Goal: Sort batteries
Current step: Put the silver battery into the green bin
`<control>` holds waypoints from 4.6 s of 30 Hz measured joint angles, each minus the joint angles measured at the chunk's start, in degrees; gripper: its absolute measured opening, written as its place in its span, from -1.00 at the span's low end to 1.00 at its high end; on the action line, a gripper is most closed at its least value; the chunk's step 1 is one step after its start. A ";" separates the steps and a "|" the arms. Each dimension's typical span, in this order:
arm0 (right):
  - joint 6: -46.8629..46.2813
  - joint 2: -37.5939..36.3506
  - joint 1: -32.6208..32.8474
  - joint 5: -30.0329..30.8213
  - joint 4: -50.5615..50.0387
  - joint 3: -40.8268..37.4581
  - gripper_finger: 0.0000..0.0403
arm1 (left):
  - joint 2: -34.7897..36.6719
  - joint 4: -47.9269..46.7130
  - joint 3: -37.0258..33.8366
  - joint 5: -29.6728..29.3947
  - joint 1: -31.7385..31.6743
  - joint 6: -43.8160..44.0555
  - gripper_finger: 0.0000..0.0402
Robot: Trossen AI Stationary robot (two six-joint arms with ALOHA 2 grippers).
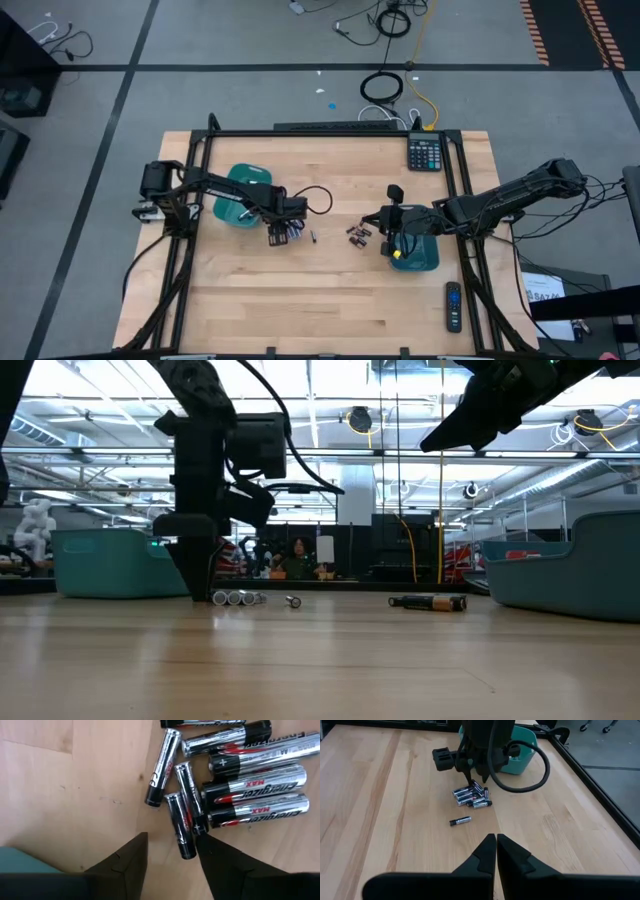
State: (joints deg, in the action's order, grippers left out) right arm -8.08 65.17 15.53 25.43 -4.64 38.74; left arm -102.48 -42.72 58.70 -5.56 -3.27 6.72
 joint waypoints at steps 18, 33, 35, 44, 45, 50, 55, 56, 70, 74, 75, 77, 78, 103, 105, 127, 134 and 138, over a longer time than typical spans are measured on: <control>-0.79 -0.01 0.00 0.00 -0.01 0.02 -0.97 | 0.24 -21.96 9.28 -7.58 0.66 3.28 -0.90; -1.33 0.00 0.00 -0.02 -0.37 0.07 -0.97 | 4.45 -37.92 8.48 -14.29 0.50 6.53 -0.40; -1.33 0.00 0.00 -0.01 -0.35 0.07 -0.97 | 4.96 -38.31 8.50 -13.38 0.53 6.50 -0.31; -1.29 0.00 0.00 -0.02 -0.35 0.07 -0.97 | 9.53 -36.27 10.65 -9.07 5.93 3.86 -0.22; -1.25 0.00 0.00 -0.02 -0.39 0.07 -0.97 | 10.14 -34.29 10.97 -9.05 7.47 2.80 -0.22; -1.16 0.00 0.00 -0.02 -0.38 0.07 -0.97 | 10.60 -23.95 11.16 -6.17 16.62 -4.79 -0.22; -1.14 0.00 0.00 -0.01 -0.11 0.07 -0.97 | 6.89 -14.85 11.16 -2.28 20.90 -7.15 -0.22; -1.14 0.00 0.00 -0.02 0.00 0.07 -0.97 | 5.93 -13.88 11.16 -1.78 21.21 -7.21 -0.22; -1.75 0.00 0.39 -0.26 0.04 0.07 -0.97 | -3.96 -7.26 11.15 -3.99 21.21 -16.21 -0.22; -1.75 0.00 0.39 -0.26 0.02 0.07 -0.97 | -5.87 -7.87 11.14 -0.89 19.71 -17.69 -0.22; -1.75 0.00 0.39 -0.26 0.00 0.07 -0.97 | -6.48 -7.97 11.14 -0.44 19.37 -17.84 -0.22; -1.75 0.00 0.39 -0.26 -0.02 0.07 -0.97 | -7.61 -7.91 11.16 -0.32 18.89 -18.51 -0.22; -1.75 0.00 0.39 -0.26 -0.02 0.07 -0.97 | -8.01 -7.87 11.25 -0.23 18.69 -19.14 -0.22; -1.75 0.02 0.37 0.05 0.02 0.04 -0.97 | 5.45 -35.58 13.98 -9.12 7.51 -6.53 -0.80; -1.75 0.02 0.37 0.04 0.00 0.04 -0.97 | 6.94 -35.70 13.98 -10.05 6.74 -6.03 -0.79; -1.60 0.02 0.37 0.00 -0.20 0.04 -0.97 | 8.72 -26.88 9.96 -11.72 0.60 0.82 -0.15; -1.62 0.03 0.37 -0.02 -0.22 0.04 -0.97 | 6.43 -11.31 9.98 -2.49 4.11 6.43 -0.14; -1.64 0.64 0.37 0.00 -0.24 0.04 -0.97 | 3.87 -10.48 9.96 1.58 7.53 0.89 -0.14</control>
State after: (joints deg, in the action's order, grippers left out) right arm -9.72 65.81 15.90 25.43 -4.89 38.79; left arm -98.61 -53.20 68.66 -3.98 4.26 7.62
